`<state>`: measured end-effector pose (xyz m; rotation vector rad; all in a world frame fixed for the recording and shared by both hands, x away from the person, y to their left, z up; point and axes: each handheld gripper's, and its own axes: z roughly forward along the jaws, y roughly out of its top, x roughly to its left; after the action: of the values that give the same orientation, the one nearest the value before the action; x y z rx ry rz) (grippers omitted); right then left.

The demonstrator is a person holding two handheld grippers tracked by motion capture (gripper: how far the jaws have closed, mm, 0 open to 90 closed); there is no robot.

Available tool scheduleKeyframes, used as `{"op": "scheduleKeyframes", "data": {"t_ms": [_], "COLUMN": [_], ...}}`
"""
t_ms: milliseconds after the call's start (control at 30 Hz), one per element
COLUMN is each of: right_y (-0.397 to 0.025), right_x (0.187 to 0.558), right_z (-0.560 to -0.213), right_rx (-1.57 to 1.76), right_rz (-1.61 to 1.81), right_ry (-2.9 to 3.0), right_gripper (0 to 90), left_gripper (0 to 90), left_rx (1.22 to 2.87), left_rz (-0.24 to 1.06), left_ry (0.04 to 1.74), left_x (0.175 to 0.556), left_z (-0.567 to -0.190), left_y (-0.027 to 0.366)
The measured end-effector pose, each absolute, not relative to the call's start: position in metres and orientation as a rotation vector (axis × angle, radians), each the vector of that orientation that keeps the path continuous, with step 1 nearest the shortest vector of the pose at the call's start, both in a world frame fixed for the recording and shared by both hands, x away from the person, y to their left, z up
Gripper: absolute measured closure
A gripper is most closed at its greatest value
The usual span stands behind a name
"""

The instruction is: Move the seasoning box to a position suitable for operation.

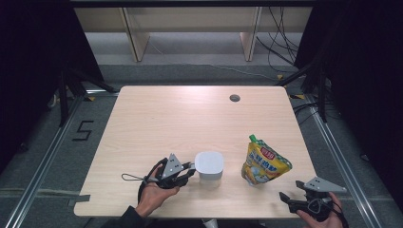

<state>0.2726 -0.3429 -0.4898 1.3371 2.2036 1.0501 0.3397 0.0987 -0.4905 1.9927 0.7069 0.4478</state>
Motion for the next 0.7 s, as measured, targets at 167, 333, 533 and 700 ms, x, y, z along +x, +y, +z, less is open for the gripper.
{"op": "scheduleKeyframes", "data": {"t_ms": [167, 333, 533, 700], "right_y": [-0.344, -0.342, -0.343, -0.343], "right_x": [0.276, 0.274, 0.274, 0.274], "right_z": [-0.490, -0.490, -0.490, -0.490], "right_rx": [1.292, 1.365, 1.349, 1.328], "right_rz": [1.031, 1.041, 1.037, 1.029], "right_ry": [2.208, 2.208, 2.205, 2.200], "right_gripper": [21.6, 21.5, 21.6, 21.7], "left_gripper": [70.3, 70.2, 70.1, 69.9], "left_rx": [2.005, 2.006, 2.006, 2.022], "left_rz": [0.444, 0.417, 0.418, 0.404], "left_ry": [0.683, 0.685, 0.685, 0.673], "left_x": [0.333, 0.324, 0.316, 0.312], "left_z": [-0.490, -0.489, -0.489, -0.487], "left_y": [0.096, 0.093, 0.089, 0.087]}}
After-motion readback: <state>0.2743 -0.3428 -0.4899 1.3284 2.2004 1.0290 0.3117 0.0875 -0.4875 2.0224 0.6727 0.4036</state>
